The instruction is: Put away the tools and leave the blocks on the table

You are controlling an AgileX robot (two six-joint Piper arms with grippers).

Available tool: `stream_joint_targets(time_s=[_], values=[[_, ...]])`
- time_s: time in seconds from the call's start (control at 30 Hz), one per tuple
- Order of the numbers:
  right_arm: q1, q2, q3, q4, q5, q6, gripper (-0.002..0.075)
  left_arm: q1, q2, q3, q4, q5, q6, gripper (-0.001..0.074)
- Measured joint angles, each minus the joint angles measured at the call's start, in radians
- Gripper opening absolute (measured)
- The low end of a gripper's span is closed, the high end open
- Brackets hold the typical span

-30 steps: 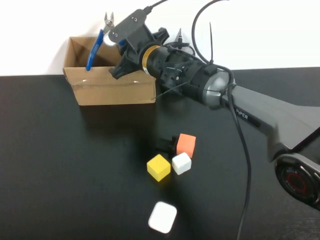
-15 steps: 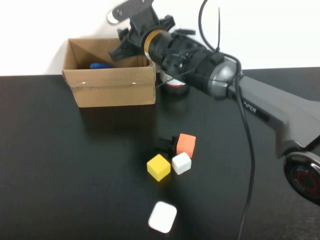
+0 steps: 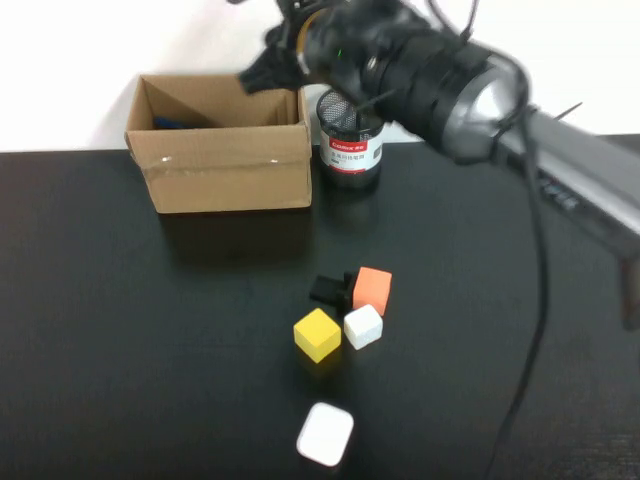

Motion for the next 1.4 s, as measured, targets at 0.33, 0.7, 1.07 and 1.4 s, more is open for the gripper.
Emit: stream_joint_targets(time_s=[0.33, 0.7, 1.07, 1.4], values=[[0.002, -0.285, 0.000, 0.217, 0.442, -0.302, -0.0001, 0.000, 0.000, 0.000, 0.000, 0.000, 0.000, 0.0003], [0.002, -0.537, 0.029, 0.390, 0.569, -0.358, -0.0007, 0.000, 0.000, 0.000, 0.000, 0.000, 0.000, 0.0003], [0.002, -0.903, 0.488, 0.494, 0.557, -0.351, -0.0007, 0.000, 0.000, 0.000, 0.000, 0.000, 0.000, 0.0003], [0.002, -1.232, 1.014, 0.776, 0.479, -0.287, -0.0007, 0.000, 0.000, 0.000, 0.000, 0.000, 0.000, 0.0003]])
